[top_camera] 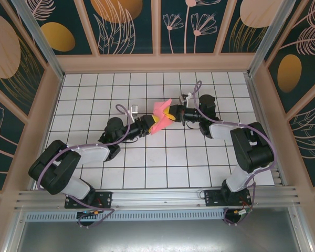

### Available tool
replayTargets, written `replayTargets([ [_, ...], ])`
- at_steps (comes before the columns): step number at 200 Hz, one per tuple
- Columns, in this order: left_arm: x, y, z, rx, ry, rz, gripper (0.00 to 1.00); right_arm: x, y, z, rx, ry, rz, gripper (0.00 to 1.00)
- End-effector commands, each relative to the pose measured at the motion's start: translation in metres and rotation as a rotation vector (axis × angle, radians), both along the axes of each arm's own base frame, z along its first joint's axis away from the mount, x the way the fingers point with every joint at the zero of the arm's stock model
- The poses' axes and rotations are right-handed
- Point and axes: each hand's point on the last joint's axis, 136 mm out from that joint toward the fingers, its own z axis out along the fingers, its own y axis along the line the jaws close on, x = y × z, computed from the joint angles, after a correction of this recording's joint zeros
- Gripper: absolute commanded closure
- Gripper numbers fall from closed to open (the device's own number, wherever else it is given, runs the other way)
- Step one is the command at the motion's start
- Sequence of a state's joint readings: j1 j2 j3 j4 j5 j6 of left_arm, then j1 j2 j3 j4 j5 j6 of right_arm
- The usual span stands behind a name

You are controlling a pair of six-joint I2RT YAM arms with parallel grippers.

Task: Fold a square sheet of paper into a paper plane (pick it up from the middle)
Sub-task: Turn over the paper at the center of the table.

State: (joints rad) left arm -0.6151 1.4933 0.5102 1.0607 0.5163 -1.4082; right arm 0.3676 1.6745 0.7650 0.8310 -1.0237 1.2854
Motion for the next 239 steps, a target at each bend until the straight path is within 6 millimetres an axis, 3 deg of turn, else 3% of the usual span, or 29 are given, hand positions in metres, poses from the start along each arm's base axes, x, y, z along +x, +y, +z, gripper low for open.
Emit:
replayTargets([
  [1, 0.0, 0.0, 0.012, -0.032, -0.06, -0.01, 0.72, -0.005, 0.003, 0.002, -0.003, -0.043, 0.037, 0.95],
  [28, 0.004, 0.0, -0.004, 0.056, -0.041, 0.008, 0.88, -0.001, -0.002, -0.006, -0.055, -0.039, 0.018, 0.84],
  [59, 0.016, 0.011, -0.039, 0.319, -0.024, 0.071, 0.91, 0.012, -0.023, -0.026, -0.241, -0.049, -0.088, 0.6],
  [84, 0.03, 0.048, -0.068, 0.68, -0.013, 0.188, 0.91, 0.018, -0.047, -0.043, -0.432, -0.072, -0.194, 0.47],
  [96, 0.035, 0.069, -0.073, 0.837, -0.018, 0.241, 0.91, 0.018, -0.059, -0.05, -0.509, -0.078, -0.243, 0.44],
  [136, 0.042, 0.142, -0.077, 1.334, 0.019, 0.385, 0.92, 0.016, -0.093, -0.061, -0.685, -0.099, -0.395, 0.37],
  [141, 0.046, 0.146, -0.068, 1.374, 0.011, 0.41, 0.92, 0.014, -0.095, -0.061, -0.696, -0.107, -0.406, 0.36],
  [164, 0.046, 0.167, -0.065, 1.61, 0.025, 0.469, 0.93, 0.009, -0.101, -0.06, -0.729, -0.132, -0.444, 0.31],
  [186, 0.048, 0.159, -0.073, 1.755, 0.015, 0.456, 0.93, 0.008, -0.106, -0.063, -0.762, -0.126, -0.475, 0.3],
  [216, 0.05, 0.121, -0.116, 1.804, 0.019, 0.329, 0.91, 0.009, -0.117, -0.07, -0.804, -0.095, -0.527, 0.3],
  [224, 0.051, 0.108, -0.125, 1.762, 0.021, 0.294, 0.84, 0.008, -0.12, -0.071, -0.813, -0.088, -0.543, 0.3],
  [239, 0.053, 0.073, -0.133, 1.585, 0.0, 0.22, 0.48, 0.007, -0.124, -0.073, -0.821, -0.077, -0.563, 0.32],
])
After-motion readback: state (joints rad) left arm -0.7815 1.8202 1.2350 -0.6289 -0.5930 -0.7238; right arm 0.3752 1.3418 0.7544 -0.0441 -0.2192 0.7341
